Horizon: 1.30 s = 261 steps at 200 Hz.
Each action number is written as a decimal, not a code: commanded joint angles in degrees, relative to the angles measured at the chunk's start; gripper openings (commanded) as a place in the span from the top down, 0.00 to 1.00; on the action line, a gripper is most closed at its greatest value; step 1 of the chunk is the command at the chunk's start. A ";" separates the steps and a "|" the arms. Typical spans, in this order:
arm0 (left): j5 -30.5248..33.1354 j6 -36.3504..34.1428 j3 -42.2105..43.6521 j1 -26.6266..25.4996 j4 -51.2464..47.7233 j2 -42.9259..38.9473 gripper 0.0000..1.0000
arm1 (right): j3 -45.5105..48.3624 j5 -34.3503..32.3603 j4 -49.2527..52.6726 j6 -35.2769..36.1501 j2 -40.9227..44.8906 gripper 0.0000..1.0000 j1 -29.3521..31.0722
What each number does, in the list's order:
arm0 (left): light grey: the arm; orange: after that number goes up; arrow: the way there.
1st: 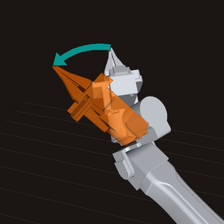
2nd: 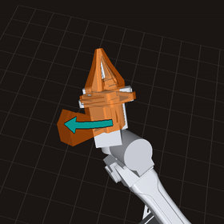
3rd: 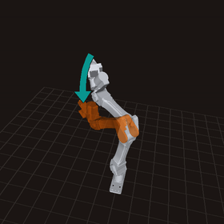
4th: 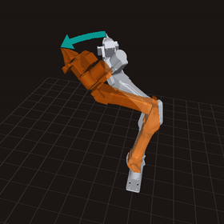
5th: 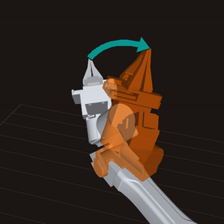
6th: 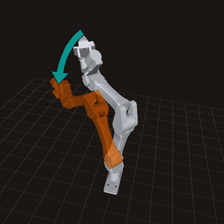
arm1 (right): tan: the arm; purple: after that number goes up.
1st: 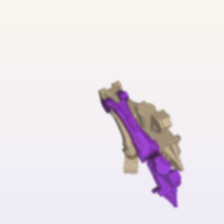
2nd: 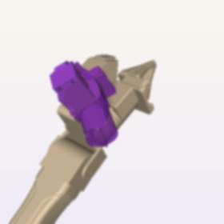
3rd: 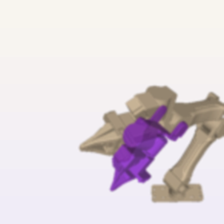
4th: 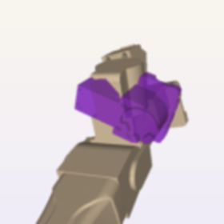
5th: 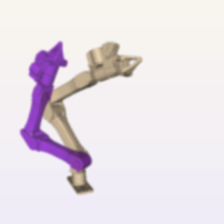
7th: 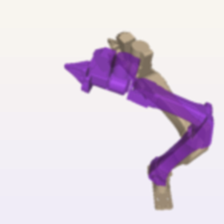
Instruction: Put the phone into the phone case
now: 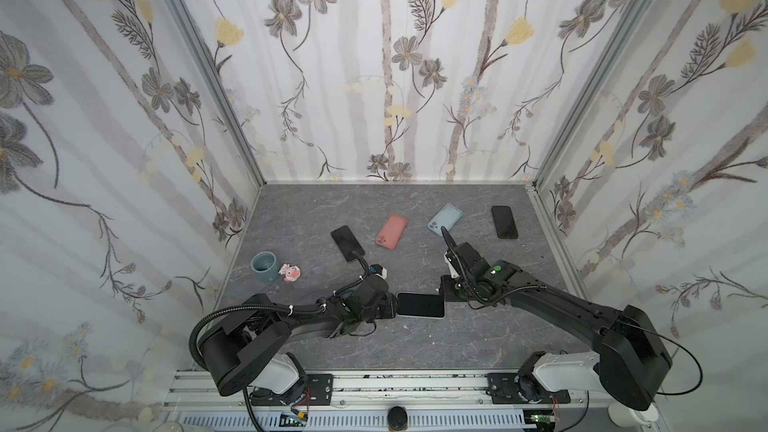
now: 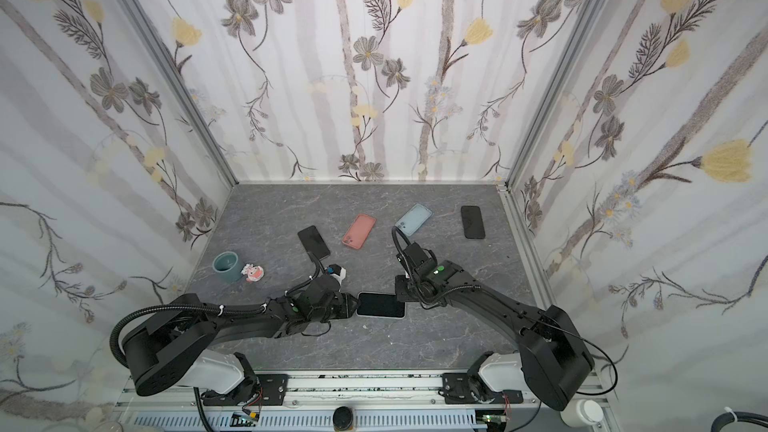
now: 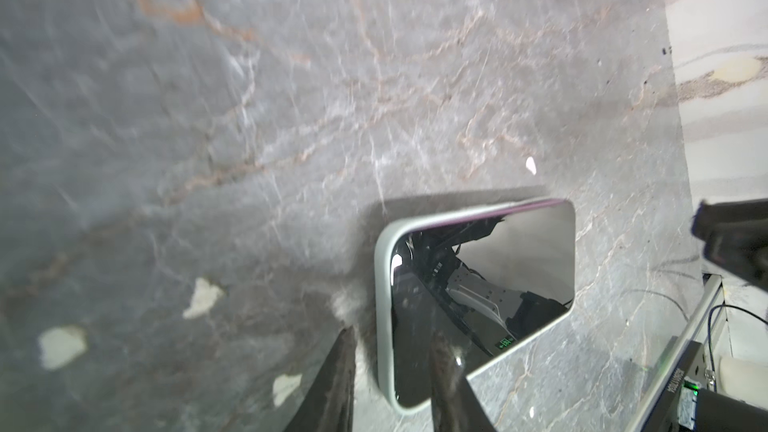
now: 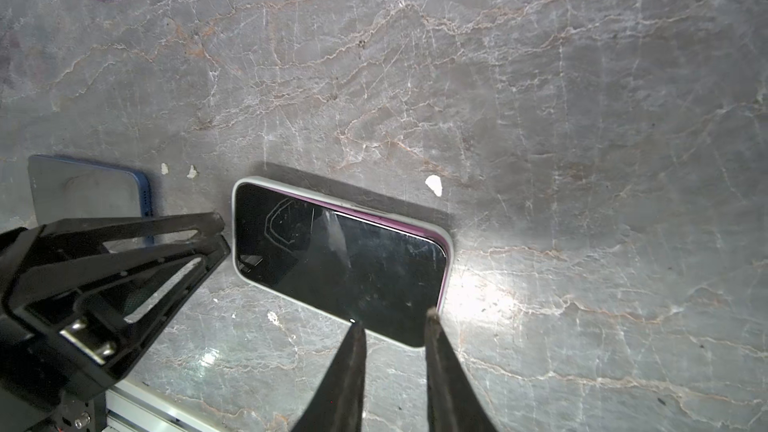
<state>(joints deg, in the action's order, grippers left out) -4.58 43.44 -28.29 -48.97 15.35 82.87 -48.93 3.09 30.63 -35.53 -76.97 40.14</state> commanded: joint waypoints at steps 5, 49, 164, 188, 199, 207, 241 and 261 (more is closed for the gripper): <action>-0.04 -3.25 -1.69 1.70 -1.68 -0.15 0.70 | -1.25 -0.90 -0.93 1.58 -1.52 0.69 -0.54; -2.66 -4.76 -3.90 4.18 -2.09 1.87 0.68 | -1.96 0.52 -1.20 3.60 -4.34 0.64 -2.60; -7.42 -4.43 -5.89 4.33 -0.95 7.33 0.65 | 1.88 6.15 -4.28 6.14 -4.81 0.69 -8.16; -7.93 -4.51 -5.74 4.37 -1.11 7.65 0.65 | 2.32 7.75 -5.26 6.12 -5.70 0.71 -8.28; -8.40 -4.51 -5.75 4.32 -1.12 8.07 0.66 | 2.47 8.67 -5.74 6.01 -6.23 0.72 -8.24; -8.68 -4.51 -5.79 4.32 -1.14 8.34 0.66 | 2.60 9.08 -6.12 5.93 -6.56 0.73 -8.28; -8.97 -4.20 -5.14 4.32 -0.61 8.49 0.68 | 2.94 10.77 -7.03 5.83 -8.23 0.76 -8.30; -8.63 -4.31 -4.80 4.32 -0.59 8.14 0.69 | 3.39 10.53 -7.38 5.81 -9.03 0.77 -8.28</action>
<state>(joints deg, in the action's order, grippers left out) -13.30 39.05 -33.58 -44.62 15.18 91.11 -46.00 12.40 24.38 -29.71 -85.25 31.86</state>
